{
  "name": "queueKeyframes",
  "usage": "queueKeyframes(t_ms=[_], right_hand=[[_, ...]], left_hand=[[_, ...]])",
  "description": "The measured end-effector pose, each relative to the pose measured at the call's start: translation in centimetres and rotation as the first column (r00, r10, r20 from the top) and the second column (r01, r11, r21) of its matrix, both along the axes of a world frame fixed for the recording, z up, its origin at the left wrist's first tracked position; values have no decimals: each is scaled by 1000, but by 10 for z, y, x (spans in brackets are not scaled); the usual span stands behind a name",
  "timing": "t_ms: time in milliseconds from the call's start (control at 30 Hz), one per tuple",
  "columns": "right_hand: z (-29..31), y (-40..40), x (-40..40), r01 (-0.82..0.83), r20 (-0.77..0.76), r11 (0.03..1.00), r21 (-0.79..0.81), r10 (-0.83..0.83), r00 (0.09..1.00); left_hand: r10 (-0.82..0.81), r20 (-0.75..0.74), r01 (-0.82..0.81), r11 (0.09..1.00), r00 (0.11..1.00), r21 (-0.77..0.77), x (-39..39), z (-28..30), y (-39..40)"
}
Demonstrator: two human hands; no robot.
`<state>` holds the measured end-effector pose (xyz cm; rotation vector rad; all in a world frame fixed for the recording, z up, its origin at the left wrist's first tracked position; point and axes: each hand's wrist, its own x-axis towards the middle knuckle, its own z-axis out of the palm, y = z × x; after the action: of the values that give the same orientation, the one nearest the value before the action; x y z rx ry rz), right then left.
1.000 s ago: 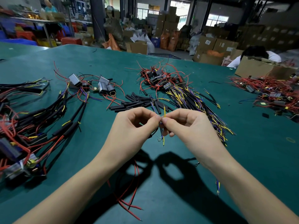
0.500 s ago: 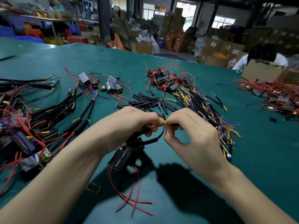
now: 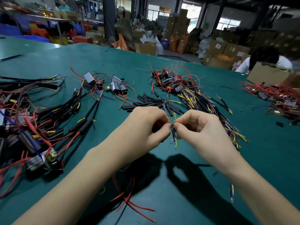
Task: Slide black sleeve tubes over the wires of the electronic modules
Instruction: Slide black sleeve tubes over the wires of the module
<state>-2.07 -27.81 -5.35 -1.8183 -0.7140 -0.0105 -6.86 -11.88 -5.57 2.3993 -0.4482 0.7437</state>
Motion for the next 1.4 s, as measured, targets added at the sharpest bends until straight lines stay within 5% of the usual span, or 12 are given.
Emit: queueKeyframes(t_ms=[67, 167, 233, 267, 367, 467, 567, 733, 967, 1067, 1267, 1400], right_hand=[[-1, -2, 2, 30, 327, 994, -109, 7, 945], [-7, -5, 7, 132, 804, 953, -273, 151, 575], [-13, -8, 13, 229, 917, 922, -314, 232, 324], [-16, -9, 15, 251, 931, 921, -298, 222, 290], [-21, -13, 12, 115, 812, 973, -200, 99, 575], [-18, -19, 7, -41, 445, 996, -75, 70, 893], [-8, -22, 5, -57, 124, 998, -20, 59, 991], [4, -22, 6, -34, 23, 993, -110, 36, 999], [11, -24, 8, 7, 369, 920, -392, 151, 917], [15, -24, 9, 42, 496, 832, -554, 290, 818], [7, -15, 3, 429, 741, 605, -671, 520, 426], [9, -18, 5, 119, 505, 756, -644, 303, 808]], left_hand=[[6, -80, -16, 993, 997, -117, -1, 0, -2], [-96, -273, 4, 948, 957, -317, 2, -2, -1], [-211, -371, 17, 886, 904, -463, 4, -3, 2], [-238, -395, 8, 865, 887, -502, 5, -4, 3], [-244, -382, -10, 832, 891, -554, 7, -8, 0], [-180, -313, -9, 856, 933, -517, 8, -12, -4], [-107, -202, 10, 903, 973, -430, 6, -15, -9], [-58, -61, 38, 958, 996, -284, 3, -16, -11], [-54, -149, 25, 982, 987, -186, 2, -17, -11], [-89, -216, 38, 973, 972, -229, 2, -15, -12], [-87, -310, 12, 971, 947, -237, 5, -11, -5], [-65, -292, -20, 961, 954, -278, 6, -14, -7]])
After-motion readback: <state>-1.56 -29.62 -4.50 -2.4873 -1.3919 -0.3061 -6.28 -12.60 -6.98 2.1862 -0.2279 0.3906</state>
